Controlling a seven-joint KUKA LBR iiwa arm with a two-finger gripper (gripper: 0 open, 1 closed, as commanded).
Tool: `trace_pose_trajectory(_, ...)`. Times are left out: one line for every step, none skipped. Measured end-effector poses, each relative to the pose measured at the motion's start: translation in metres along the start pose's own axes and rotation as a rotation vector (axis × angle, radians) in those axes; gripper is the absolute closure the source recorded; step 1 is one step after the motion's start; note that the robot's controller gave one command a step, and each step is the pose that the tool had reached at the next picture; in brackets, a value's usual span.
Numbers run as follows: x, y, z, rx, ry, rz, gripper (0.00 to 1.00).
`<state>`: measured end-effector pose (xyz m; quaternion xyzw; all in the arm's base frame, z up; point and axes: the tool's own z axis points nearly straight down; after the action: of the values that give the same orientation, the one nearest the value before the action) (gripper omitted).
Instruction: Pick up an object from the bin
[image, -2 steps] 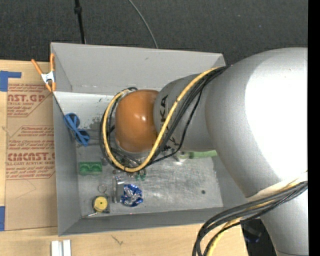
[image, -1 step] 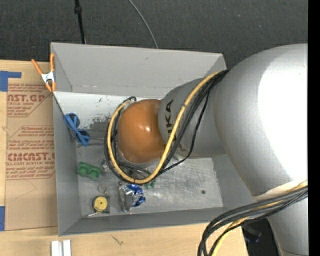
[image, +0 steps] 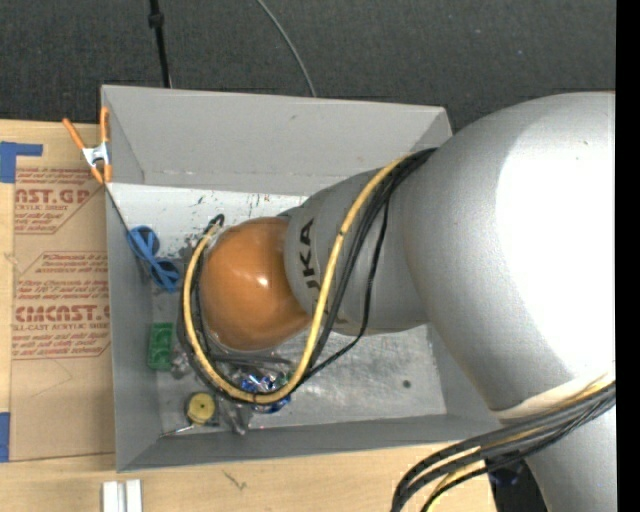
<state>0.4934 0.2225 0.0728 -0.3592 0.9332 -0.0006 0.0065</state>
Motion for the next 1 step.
trace_pose_trajectory(-0.0014,0.0021,-0.0006,-0.004,-0.005,0.001,1.0)
